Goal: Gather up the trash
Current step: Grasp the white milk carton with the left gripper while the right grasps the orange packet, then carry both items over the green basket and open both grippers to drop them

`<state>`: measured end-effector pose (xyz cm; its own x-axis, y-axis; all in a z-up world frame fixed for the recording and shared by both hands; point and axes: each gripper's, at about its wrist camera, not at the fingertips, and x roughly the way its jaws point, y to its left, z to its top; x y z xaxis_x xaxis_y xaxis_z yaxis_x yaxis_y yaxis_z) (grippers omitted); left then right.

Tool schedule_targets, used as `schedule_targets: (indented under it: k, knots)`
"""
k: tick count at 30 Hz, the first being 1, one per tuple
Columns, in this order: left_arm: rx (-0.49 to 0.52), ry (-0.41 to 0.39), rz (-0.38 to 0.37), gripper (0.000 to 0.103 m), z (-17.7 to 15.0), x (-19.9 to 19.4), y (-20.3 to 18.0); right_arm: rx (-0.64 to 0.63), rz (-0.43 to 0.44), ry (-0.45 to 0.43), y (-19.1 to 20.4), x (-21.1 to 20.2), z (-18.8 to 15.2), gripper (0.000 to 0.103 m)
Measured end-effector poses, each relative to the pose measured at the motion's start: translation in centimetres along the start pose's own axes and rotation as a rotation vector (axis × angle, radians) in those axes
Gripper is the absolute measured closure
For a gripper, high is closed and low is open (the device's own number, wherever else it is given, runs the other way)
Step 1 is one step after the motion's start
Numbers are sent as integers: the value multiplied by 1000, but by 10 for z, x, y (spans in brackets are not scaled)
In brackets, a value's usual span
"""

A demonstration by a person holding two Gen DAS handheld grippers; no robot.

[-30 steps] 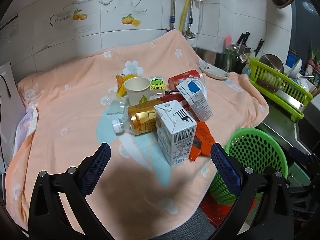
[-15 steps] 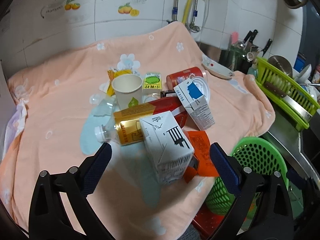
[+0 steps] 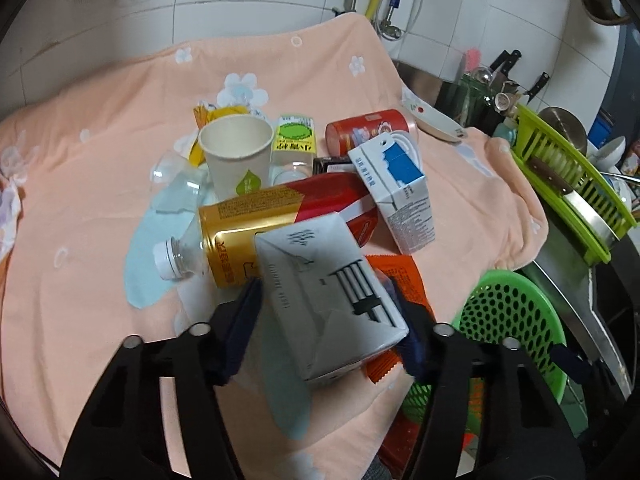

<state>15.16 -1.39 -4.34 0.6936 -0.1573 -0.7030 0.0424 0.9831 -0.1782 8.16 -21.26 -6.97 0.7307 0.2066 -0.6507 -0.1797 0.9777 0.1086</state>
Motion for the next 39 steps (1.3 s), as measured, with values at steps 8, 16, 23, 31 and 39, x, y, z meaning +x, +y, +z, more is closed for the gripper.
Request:
schedule_targets:
  k: [8, 16, 23, 31, 39]
  knots:
    - [-5, 4, -48, 56, -3, -6, 13, -16, 77, 45, 13, 28, 12, 18]
    - [-23, 1, -90, 62, -7, -17, 28, -9, 128, 106, 26, 68, 25, 22]
    - [-19, -12, -107, 63, -5, -22, 35, -6, 125, 137, 32, 98, 33, 22]
    - [-25, -17, -134, 63, -1, -26, 41, -15, 116, 137, 36, 107, 33, 43]
    - [-18, -32, -153, 63, 2, -32, 38, -2, 130, 104, 34, 96, 30, 53]
